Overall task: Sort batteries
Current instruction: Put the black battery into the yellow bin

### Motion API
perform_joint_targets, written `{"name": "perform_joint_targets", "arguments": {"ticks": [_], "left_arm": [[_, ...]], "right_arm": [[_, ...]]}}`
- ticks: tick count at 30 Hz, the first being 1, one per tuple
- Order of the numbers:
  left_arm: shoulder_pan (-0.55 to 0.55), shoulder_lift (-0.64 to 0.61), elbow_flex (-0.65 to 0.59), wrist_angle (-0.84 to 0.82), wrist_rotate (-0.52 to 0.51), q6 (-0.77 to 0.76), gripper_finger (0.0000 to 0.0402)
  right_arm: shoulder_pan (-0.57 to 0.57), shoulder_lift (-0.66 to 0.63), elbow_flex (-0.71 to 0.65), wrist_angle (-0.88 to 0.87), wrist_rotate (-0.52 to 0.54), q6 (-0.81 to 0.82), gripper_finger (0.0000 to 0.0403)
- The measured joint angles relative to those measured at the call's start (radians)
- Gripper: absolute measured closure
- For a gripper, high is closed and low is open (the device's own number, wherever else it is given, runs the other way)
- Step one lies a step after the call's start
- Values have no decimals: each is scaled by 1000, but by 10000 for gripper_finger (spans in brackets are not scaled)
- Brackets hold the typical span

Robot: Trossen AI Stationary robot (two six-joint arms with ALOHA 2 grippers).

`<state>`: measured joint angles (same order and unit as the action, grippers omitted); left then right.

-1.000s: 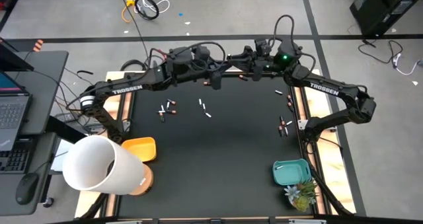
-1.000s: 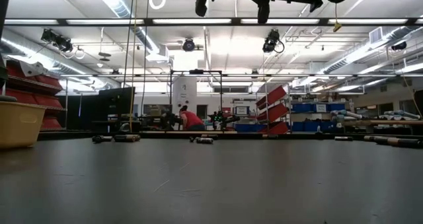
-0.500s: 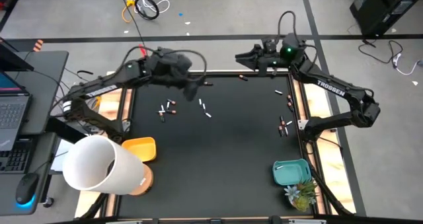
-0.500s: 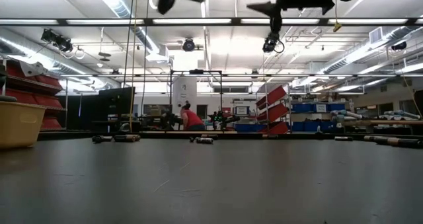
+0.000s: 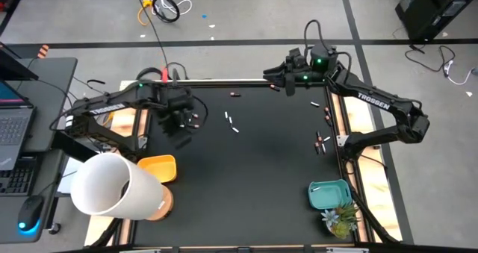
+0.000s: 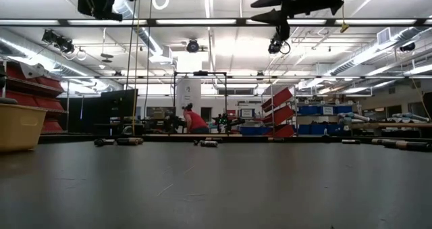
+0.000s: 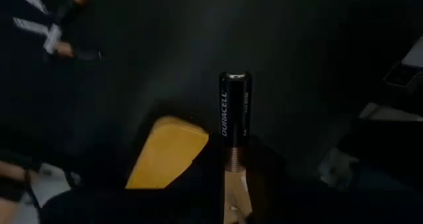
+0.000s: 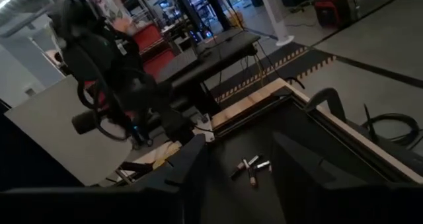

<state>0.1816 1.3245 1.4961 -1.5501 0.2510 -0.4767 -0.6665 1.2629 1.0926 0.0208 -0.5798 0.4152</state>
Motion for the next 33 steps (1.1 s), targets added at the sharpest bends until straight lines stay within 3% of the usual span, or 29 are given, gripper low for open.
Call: {"name": "perform_joint_targets", "arguments": {"ticks": [6, 16, 22, 30, 33], "left_arm": [[-33, -15, -159, -14, 16, -7, 358], [-121, -41, -491, 0, 144, -47, 358], [-158, -84, -646, 173, 203, -183, 358], [-176, -75, -744, 362, 178, -270, 238], [-176, -74, -757, 373, 162, -309, 215]], "right_arm": [[26, 0, 0, 0, 11, 0, 253], [70, 0, 0, -26, 14, 2, 253], [84, 0, 0, -28, 19, 0, 253], [82, 0, 0, -22, 41, -7, 253], [82, 0, 0, -22, 41, -7, 253]]}}
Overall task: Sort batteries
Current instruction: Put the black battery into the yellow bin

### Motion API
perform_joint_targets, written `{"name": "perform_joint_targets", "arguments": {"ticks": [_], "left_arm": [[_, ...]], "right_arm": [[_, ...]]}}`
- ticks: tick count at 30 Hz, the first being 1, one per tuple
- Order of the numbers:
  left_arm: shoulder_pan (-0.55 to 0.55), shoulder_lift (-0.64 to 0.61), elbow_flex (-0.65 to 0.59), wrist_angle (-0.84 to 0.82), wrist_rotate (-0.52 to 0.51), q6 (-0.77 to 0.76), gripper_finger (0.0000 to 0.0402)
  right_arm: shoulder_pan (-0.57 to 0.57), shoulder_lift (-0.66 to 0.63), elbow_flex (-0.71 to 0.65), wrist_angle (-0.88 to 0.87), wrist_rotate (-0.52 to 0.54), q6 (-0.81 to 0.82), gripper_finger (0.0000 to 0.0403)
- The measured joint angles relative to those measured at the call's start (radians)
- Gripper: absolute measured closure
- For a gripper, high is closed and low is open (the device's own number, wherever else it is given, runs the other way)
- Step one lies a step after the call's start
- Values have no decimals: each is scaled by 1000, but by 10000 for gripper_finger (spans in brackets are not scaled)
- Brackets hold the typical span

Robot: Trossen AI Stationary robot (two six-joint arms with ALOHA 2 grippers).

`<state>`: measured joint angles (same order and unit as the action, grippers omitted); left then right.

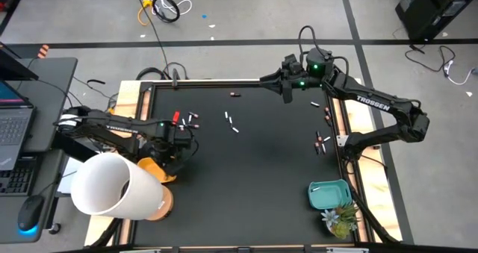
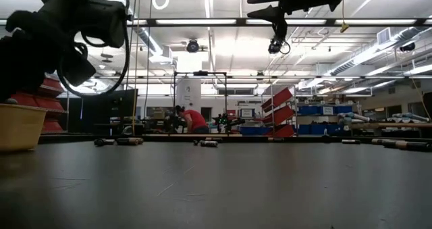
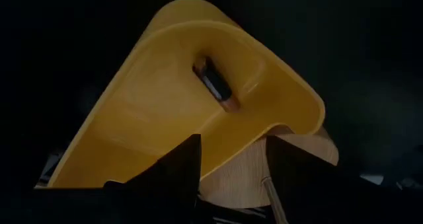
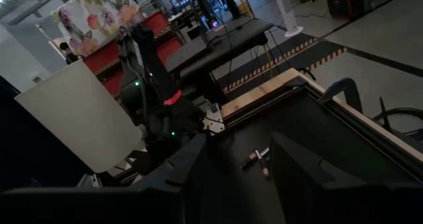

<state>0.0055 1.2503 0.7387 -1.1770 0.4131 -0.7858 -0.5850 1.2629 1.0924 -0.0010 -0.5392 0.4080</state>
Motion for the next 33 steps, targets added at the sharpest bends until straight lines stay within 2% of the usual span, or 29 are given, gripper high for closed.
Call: {"name": "perform_joint_targets", "arguments": {"ticks": [7, 10, 16, 18, 22, 33], "left_arm": [[0, 0, 40, 1, -64, -33, 215], [0, -1, 93, 0, -141, -59, 219], [5, -2, 221, 30, -383, -109, 223], [20, -2, 235, 63, -424, -116, 225], [73, -2, 215, 110, -445, -171, 225], [264, -1, 37, 308, -450, -463, 223]], "right_arm": [[0, 0, 0, 0, 0, -18, 253], [0, 0, 0, 0, 0, -19, 253], [0, 0, 0, 0, 5, -19, 253], [0, 0, 0, 0, 23, -19, 253], [14, 0, 0, -4, 45, -19, 253], [75, 0, 0, -10, 60, -20, 254]]}}
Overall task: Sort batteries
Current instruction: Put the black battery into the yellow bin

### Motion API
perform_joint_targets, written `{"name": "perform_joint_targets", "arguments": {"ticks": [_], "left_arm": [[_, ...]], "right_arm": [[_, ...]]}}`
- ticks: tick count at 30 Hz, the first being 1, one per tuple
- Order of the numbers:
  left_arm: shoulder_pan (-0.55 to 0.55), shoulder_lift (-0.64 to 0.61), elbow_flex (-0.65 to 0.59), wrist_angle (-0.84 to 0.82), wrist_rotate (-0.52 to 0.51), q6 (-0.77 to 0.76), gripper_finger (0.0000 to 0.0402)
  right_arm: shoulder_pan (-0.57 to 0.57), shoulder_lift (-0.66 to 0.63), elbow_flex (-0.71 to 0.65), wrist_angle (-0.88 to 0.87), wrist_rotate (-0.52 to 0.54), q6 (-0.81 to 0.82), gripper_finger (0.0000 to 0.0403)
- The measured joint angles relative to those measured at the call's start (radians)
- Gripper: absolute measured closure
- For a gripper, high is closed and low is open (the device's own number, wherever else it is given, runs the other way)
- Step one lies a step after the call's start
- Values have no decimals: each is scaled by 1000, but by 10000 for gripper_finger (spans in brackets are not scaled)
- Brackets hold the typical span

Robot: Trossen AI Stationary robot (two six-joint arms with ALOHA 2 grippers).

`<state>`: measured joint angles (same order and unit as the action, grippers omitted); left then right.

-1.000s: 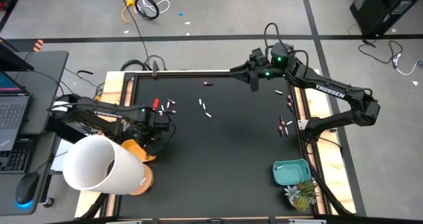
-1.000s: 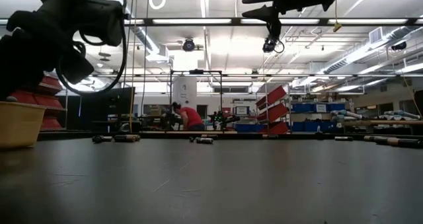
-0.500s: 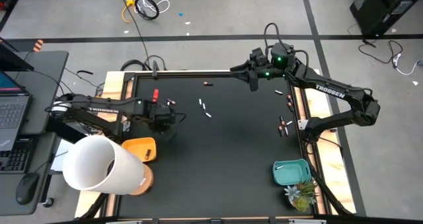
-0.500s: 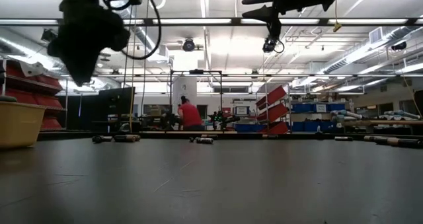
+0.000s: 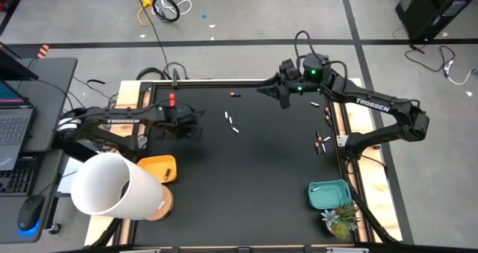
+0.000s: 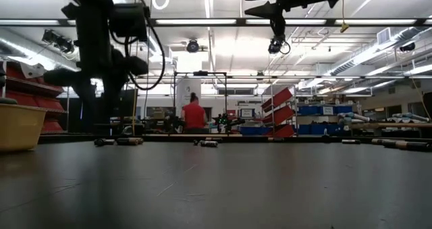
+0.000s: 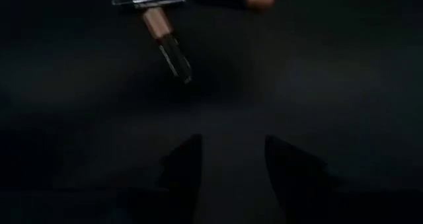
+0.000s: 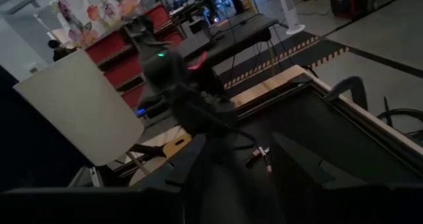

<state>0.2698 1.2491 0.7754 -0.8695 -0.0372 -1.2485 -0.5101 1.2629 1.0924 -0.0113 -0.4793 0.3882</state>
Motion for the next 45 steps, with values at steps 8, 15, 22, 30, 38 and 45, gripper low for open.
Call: {"name": "perform_joint_targets", "arguments": {"ticks": [8, 15, 22, 30, 38, 45], "left_arm": [[65, 0, -113, 85, -61, -37, 209], [98, 0, -194, 247, -78, -71, 205], [110, 33, -209, 238, -146, -93, 206], [109, 138, -199, 262, -176, -61, 207], [110, 147, -182, 215, -172, 97, 301], [96, 152, -137, 213, -157, 174, 352]], "right_arm": [[14, 0, 0, 0, 15, -25, 254], [5, 0, 0, 1, 15, -33, 254], [-9, 0, 0, 0, 15, -33, 254], [-34, 0, 0, 1, 15, -29, 254], [-44, 0, 0, 1, 14, -26, 254], [-52, 0, 0, 1, 15, -36, 254]]}}
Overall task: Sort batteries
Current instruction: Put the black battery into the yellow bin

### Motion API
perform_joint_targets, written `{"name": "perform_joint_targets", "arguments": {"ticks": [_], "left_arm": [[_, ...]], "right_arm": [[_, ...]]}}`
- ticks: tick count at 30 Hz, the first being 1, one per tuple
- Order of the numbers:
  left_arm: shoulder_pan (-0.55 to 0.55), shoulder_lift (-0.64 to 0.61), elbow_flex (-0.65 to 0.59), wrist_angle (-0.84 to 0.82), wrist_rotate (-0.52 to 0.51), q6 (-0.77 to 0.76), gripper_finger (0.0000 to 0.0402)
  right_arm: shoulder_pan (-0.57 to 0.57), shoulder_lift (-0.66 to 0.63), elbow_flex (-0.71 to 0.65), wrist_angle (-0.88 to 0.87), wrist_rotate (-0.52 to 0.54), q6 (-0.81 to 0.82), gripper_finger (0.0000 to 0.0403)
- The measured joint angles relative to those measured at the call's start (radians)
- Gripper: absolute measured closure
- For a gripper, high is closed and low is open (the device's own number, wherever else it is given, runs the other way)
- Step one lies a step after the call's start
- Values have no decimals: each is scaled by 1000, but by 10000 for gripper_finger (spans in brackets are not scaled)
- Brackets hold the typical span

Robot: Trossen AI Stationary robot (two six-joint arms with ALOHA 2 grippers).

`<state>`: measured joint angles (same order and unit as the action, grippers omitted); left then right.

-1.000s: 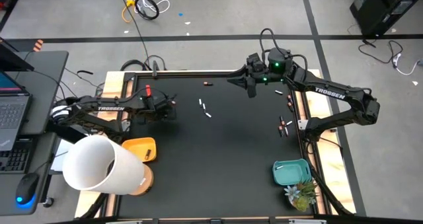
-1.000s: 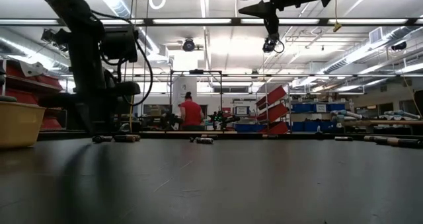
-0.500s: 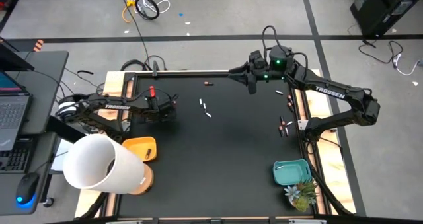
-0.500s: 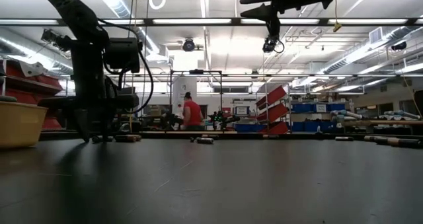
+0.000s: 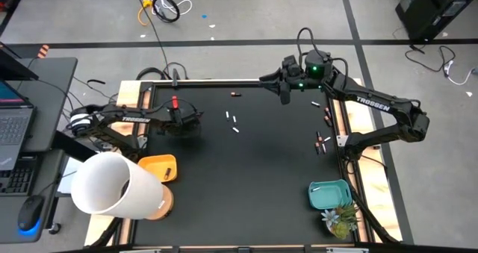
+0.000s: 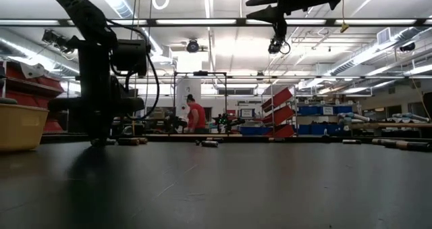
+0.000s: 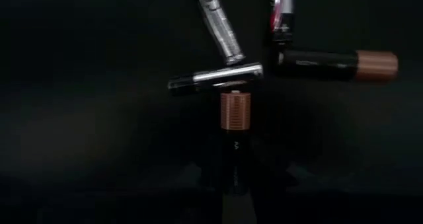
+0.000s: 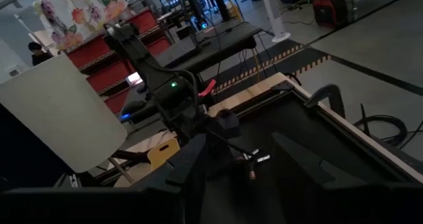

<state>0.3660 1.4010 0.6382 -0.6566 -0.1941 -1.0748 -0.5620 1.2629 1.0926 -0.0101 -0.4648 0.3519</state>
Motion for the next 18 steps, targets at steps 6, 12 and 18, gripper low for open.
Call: {"name": "perform_joint_targets", "arguments": {"ticks": [6, 12, 18], "left_arm": [[-9, -34, 52, 1, 99, 70, 352], [-48, -113, 150, 50, 54, 196, 352], [-83, -166, 207, 524, 90, 420, 352]], "right_arm": [[-9, 0, 0, -3, 0, -15, 254], [-9, 6, 0, -58, 23, -26, 254], [-1, 44, 0, -45, 8, 7, 254]]}}
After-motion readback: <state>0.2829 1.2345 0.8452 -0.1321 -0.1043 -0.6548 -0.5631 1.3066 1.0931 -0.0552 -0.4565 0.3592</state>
